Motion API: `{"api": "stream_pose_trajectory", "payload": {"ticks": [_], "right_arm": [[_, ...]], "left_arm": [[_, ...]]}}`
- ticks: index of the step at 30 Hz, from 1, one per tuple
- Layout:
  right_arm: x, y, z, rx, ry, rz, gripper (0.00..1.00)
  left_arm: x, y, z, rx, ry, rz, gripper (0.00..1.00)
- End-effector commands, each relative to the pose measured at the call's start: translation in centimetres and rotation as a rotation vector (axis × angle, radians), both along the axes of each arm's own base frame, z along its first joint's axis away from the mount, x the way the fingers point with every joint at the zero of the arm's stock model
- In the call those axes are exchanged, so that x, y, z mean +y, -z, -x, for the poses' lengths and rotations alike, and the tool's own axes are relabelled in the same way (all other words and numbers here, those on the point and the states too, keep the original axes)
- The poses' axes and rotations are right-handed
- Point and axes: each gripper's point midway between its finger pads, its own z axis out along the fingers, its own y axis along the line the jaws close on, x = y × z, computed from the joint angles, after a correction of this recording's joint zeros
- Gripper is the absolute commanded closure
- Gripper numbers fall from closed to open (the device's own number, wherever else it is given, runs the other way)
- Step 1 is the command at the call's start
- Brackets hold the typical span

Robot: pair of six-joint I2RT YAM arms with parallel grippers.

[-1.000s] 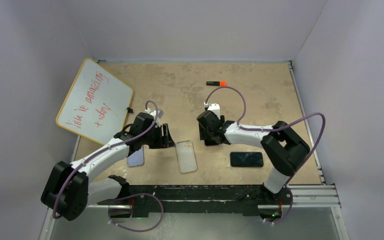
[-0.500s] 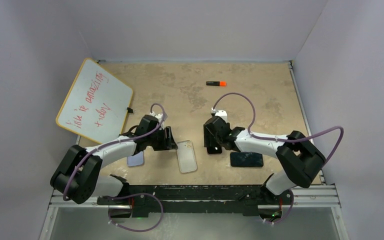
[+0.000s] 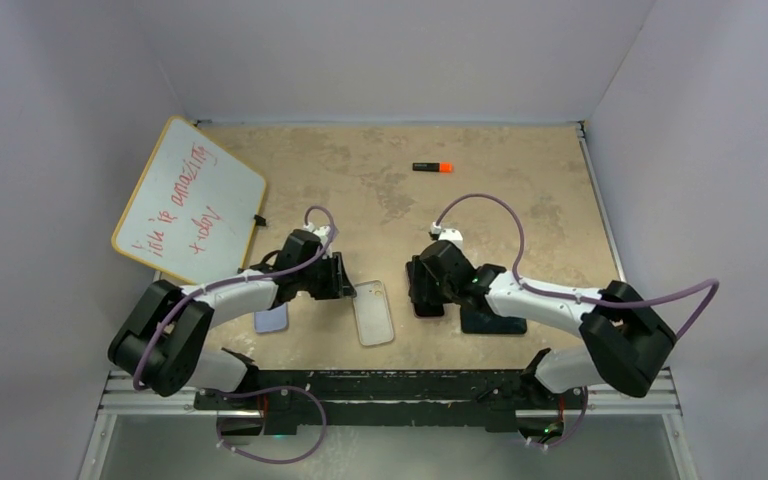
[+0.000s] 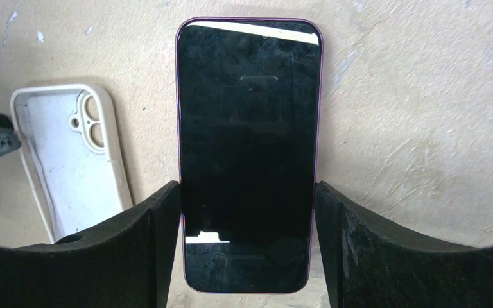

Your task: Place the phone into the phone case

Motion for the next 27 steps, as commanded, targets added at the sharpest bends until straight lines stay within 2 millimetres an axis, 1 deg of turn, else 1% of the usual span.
{"api": "stream_pose_trajectory", "payload": {"ticks": [1,4,11,15,18,23,27], "right_arm": [[2.0,-1.7,0.3,-0.014,0.005,-0.122,0.53],[3.2,-2.4,0.9,-0.01,-0.009,-0.188,0.54],[6.6,-4.8,2.4,-0.008,-0.056,-0.308,0.55],[8.6,-6.3,3.3,-0.012,-0.076,-0.387,0.56],[9.9,-6.9,3.9,-0.016,-0.085,-0.435,0.57],[12.1,-7.2,4.6,-0.006,-0.113,-0.473,0.57],[13.7,-6.7,4.9,0.011,-0.123,-0.48,0.57]], "left_arm": [[-0.4,-0.5,-0.9,-0.023,-0.024,0.012,0.7],[-0.7,-0.7,-1.0,-0.023,-0.027,0.028,0.72],[-1.1,-0.8,-1.1,-0.009,-0.028,0.044,0.73],[-1.5,-1.2,-0.9,-0.007,-0.029,0.077,0.81],[-1.7,-1.3,-0.6,0.003,-0.035,0.104,0.83],[-2.0,-1.5,-0.6,0.006,-0.027,0.117,0.83],[-1.9,-1.4,-0.2,0.018,-0.023,0.119,0.85]]}}
